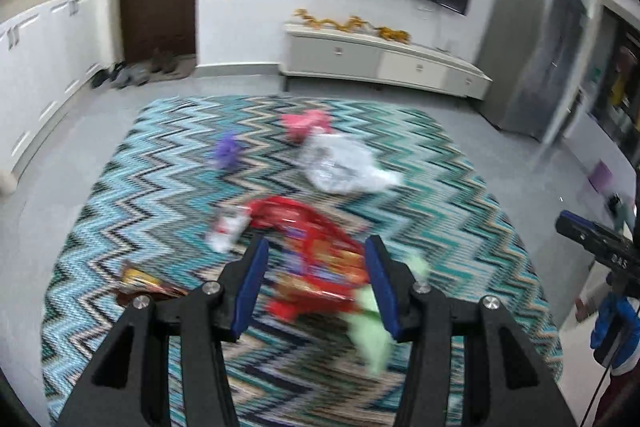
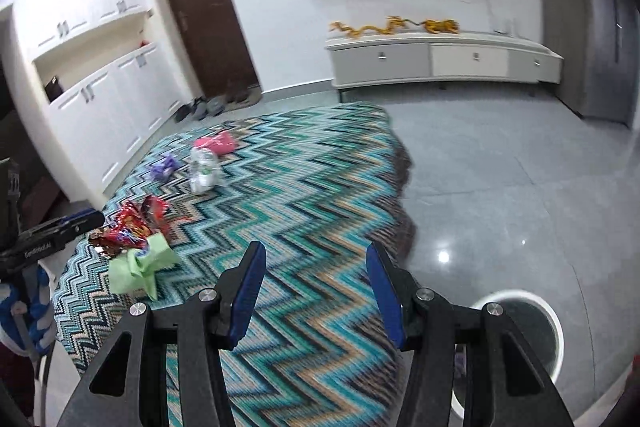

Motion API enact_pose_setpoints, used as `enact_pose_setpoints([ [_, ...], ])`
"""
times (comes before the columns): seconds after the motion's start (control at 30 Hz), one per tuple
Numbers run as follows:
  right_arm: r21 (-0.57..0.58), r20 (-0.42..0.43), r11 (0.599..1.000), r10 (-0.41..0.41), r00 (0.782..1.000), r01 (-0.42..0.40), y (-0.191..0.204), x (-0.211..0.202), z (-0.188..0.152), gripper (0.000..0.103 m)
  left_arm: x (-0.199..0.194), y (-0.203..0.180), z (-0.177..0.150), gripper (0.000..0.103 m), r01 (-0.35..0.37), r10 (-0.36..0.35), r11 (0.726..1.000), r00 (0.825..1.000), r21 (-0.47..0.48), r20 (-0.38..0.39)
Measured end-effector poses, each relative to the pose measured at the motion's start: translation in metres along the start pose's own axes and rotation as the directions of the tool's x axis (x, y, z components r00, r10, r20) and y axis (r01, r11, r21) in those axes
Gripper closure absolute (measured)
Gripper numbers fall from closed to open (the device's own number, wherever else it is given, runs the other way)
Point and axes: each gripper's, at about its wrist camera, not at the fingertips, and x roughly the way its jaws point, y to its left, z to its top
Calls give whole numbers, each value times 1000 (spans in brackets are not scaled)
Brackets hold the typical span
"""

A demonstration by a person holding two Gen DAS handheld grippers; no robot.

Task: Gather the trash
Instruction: 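Move both open tools back to the rug, then grasp a purple bag with the left tool while the right grasps the pink tissue pack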

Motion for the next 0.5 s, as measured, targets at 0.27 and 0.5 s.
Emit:
enact_pose_setpoints([
  [0.27, -100, -44, 992, 79, 996, -83, 50, 72, 56, 53, 47, 61, 45, 55, -18, 14, 998, 998, -60, -56],
  [0.5, -126, -102, 977, 160, 982, -172, 83, 161, 108, 33, 115, 76, 84, 55, 1, -6, 999, 990, -35, -138],
])
